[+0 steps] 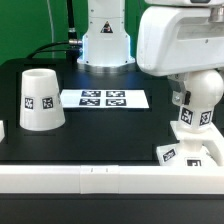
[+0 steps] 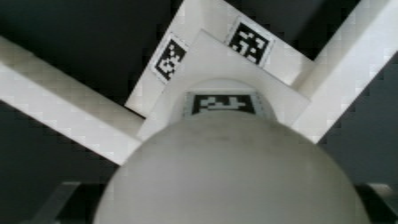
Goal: Assemble lamp
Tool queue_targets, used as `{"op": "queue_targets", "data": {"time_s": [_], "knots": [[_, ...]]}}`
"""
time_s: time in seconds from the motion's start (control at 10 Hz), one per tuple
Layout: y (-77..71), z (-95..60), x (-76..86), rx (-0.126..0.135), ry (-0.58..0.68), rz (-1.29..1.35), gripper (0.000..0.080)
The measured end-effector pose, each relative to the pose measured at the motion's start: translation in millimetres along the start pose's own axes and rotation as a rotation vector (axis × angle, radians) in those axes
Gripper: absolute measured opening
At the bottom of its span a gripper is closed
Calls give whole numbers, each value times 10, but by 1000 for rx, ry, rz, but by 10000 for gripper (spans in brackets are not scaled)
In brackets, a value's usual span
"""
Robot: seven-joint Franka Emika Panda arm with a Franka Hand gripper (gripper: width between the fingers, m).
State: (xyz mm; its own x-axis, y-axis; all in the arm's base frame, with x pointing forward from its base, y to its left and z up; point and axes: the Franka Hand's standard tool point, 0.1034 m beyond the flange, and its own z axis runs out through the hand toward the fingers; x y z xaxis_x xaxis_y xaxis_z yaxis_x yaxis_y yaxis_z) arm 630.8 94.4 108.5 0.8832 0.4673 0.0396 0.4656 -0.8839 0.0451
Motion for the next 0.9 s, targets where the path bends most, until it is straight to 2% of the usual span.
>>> {"op": "queue_targets", "data": {"time_s": [0.3, 0.4, 0.7, 0.9], "knots": [[11, 0, -2, 0, 0, 190, 576], [27, 5, -15, 9, 1, 296, 576], [81, 16, -54, 61, 3, 609, 576], [85, 22, -60, 81, -2, 770, 576]]}}
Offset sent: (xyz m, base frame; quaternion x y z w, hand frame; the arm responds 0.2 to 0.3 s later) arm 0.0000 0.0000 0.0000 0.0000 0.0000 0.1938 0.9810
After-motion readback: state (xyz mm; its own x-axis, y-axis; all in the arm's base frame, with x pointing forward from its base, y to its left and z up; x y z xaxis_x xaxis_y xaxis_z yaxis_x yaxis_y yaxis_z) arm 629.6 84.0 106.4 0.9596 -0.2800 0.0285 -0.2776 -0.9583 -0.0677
